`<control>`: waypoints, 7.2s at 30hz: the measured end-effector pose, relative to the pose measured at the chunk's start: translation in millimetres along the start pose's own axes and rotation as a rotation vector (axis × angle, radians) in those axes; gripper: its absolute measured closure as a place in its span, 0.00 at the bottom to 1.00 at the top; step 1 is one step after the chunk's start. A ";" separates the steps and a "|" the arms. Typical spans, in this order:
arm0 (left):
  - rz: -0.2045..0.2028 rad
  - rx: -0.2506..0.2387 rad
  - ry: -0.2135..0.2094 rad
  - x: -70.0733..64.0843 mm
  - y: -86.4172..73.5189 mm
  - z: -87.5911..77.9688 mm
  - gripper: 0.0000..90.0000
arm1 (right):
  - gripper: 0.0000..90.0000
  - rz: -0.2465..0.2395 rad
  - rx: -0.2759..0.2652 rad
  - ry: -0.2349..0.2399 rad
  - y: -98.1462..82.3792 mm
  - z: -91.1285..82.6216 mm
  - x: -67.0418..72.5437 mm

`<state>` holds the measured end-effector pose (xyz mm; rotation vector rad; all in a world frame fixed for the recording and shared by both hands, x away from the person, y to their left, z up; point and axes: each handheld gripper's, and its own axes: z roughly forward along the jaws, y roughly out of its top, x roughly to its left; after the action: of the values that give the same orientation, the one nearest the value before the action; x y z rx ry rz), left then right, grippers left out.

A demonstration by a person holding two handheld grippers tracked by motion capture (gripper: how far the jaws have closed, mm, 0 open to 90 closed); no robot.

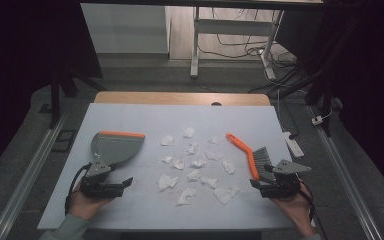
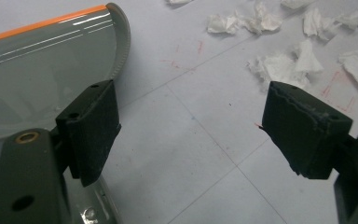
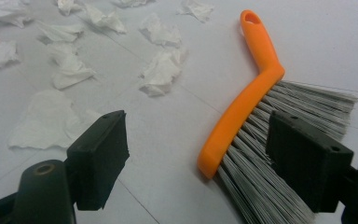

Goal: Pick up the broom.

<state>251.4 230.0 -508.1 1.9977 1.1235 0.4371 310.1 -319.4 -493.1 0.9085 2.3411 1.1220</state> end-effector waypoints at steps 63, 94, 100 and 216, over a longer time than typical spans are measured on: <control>0.035 0.008 0.007 -0.2 6.4 7.6 0.22 | 0.31 0.066 0.227 -0.093 99.6 21.2 -29.0; 0.043 -0.005 0.014 -3.2 2.6 9.5 0.23 | 0.37 0.072 0.575 -0.097 100.0 117.8 -69.0; 0.037 -0.005 0.012 -1.6 1.9 9.6 0.23 | 0.47 0.082 0.628 -0.076 95.7 122.3 -71.2; 0.150 -0.112 -0.242 -123.9 111.9 86.2 0.23 | 0.78 0.338 -0.273 0.150 141.4 70.1 53.4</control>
<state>299.7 53.2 -466.7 1.9819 0.7873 0.3174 367.4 -177.7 -426.6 1.1772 2.1205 1.6499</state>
